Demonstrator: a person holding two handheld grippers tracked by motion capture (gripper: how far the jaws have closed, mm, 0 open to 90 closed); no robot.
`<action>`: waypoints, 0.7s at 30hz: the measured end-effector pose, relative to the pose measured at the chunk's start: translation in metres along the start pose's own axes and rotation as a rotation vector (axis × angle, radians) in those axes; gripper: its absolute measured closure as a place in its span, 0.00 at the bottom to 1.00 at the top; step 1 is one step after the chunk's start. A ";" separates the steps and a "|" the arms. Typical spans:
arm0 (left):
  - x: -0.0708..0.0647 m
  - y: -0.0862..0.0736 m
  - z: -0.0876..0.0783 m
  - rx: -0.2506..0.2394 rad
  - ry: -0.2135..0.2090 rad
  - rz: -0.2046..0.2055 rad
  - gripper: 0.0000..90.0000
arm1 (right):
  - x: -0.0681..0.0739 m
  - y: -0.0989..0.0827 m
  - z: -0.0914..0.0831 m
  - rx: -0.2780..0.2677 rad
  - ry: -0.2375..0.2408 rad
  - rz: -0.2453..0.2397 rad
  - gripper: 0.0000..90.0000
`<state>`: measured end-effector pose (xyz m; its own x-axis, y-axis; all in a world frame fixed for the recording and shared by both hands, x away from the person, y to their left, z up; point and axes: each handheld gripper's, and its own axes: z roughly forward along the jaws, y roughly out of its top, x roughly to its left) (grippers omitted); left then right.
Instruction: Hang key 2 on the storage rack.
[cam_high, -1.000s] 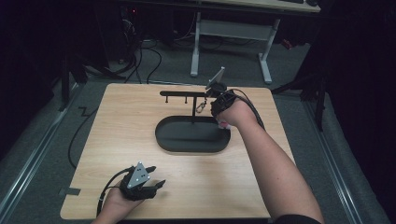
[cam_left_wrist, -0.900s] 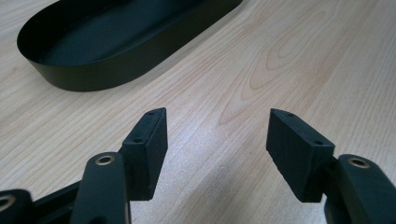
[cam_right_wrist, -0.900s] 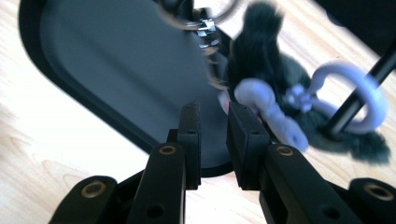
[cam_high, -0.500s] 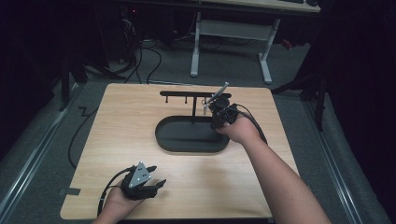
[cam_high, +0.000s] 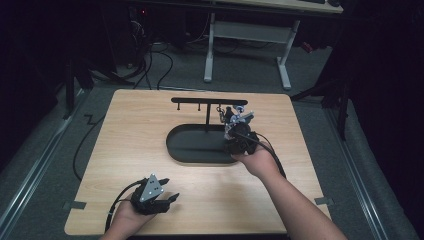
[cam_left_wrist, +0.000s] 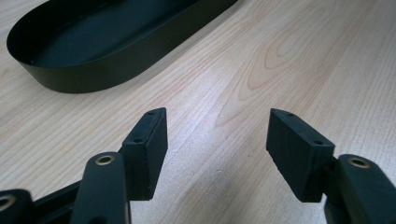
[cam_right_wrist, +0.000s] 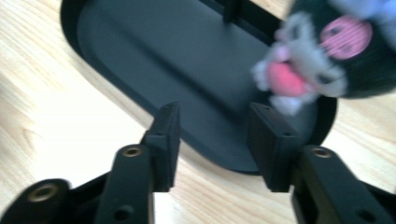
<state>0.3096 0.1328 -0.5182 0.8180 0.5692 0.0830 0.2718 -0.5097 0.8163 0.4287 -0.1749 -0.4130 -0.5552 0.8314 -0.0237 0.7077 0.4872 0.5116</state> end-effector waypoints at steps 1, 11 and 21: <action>0.000 0.000 0.000 0.002 0.000 0.001 0.44 | 0.002 -0.004 0.000 -0.015 0.003 0.003 0.59; 0.000 0.002 -0.001 -0.024 -0.028 -0.035 0.44 | 0.017 -0.059 0.004 -0.169 0.016 0.018 0.48; -0.001 0.002 -0.002 -0.029 -0.036 -0.057 0.44 | 0.019 -0.130 0.013 -0.264 0.028 0.037 0.43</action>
<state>0.3089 0.1323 -0.5154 0.8193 0.5732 0.0162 0.3039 -0.4580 0.8354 0.3319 -0.2194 -0.4909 -0.5455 0.8379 0.0214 0.5916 0.3668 0.7180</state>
